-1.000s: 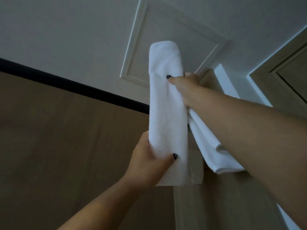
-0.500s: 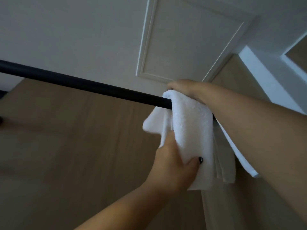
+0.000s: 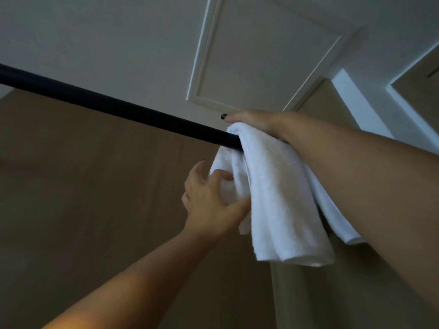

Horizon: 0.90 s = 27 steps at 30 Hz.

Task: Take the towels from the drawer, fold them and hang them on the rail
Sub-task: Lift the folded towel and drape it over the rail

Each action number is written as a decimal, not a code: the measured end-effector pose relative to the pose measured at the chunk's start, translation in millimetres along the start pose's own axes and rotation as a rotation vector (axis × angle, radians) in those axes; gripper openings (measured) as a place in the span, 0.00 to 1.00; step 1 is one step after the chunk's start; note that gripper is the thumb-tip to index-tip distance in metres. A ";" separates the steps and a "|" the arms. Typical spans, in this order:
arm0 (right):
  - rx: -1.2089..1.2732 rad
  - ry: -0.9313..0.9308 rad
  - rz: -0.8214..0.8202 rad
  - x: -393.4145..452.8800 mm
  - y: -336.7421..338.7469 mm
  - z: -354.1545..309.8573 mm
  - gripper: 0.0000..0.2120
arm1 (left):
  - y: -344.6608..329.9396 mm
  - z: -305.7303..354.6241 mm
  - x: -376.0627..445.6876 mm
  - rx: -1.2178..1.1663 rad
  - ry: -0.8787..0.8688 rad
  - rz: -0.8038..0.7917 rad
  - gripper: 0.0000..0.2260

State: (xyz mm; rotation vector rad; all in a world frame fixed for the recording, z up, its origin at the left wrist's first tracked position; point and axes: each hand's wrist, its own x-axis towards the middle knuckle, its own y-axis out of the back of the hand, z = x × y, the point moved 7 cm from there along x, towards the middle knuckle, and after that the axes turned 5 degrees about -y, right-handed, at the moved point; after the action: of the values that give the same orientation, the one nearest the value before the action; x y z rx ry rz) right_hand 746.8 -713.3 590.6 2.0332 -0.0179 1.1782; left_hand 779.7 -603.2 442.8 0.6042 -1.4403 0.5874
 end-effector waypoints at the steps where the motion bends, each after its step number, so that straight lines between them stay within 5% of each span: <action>1: 0.001 0.002 -0.012 -1.0 -0.9 0.2 0.27 | -4.4 1.7 2.5 0.048 -0.003 -0.052 0.30; 4: -0.002 -0.005 0.005 -8.3 -0.2 1.4 0.26 | -12.0 7.3 8.6 0.148 -0.016 -0.110 0.24; 8: -0.071 0.063 0.296 -24.1 9.0 -3.0 0.23 | -10.8 12.4 6.8 -0.217 0.083 -0.019 0.16; 13: -0.492 0.321 0.474 -65.3 -20.9 -9.1 0.24 | -11.9 19.6 -4.6 -0.111 -0.048 -0.074 0.04; 20: -0.308 0.279 0.605 -76.6 -11.3 8.3 0.23 | -5.7 20.4 -31.9 -0.617 0.073 -0.182 0.07; 27: -0.163 0.327 0.828 -86.6 -16.8 15.8 0.18 | -4.7 24.3 -36.8 -0.764 0.134 -0.130 0.13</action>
State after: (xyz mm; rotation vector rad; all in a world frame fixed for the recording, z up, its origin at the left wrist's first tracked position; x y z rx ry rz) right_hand 715.1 -741.3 511.6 1.6862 -0.8308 1.9189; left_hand 763.7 -623.8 406.9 0.0456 -1.3553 -0.0477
